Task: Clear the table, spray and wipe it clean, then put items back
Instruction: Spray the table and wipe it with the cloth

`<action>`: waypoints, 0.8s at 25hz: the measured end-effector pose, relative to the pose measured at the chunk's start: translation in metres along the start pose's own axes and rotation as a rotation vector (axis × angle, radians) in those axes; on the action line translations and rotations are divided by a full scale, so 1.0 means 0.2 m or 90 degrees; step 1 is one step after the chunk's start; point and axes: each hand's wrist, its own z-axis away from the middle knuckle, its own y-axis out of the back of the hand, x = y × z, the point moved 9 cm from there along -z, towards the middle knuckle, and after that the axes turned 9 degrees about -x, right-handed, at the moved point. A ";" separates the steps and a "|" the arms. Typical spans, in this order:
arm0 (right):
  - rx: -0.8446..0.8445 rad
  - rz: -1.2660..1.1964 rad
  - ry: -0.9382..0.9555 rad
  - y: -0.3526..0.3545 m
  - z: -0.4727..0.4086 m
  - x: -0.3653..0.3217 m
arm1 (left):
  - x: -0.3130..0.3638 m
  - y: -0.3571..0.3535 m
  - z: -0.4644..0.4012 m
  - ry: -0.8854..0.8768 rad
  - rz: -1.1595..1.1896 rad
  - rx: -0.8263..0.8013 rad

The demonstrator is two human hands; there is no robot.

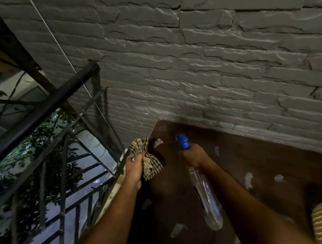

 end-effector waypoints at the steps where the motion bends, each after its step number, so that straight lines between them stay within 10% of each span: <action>1: 0.025 0.004 -0.007 0.02 -0.05 0.00 | 0.01 -0.01 -0.05 0.001 -0.006 -0.011; 20: 0.085 -0.036 -0.095 0.04 -0.68 -0.04 | 0.43 -0.19 -0.91 -0.047 -0.152 -0.049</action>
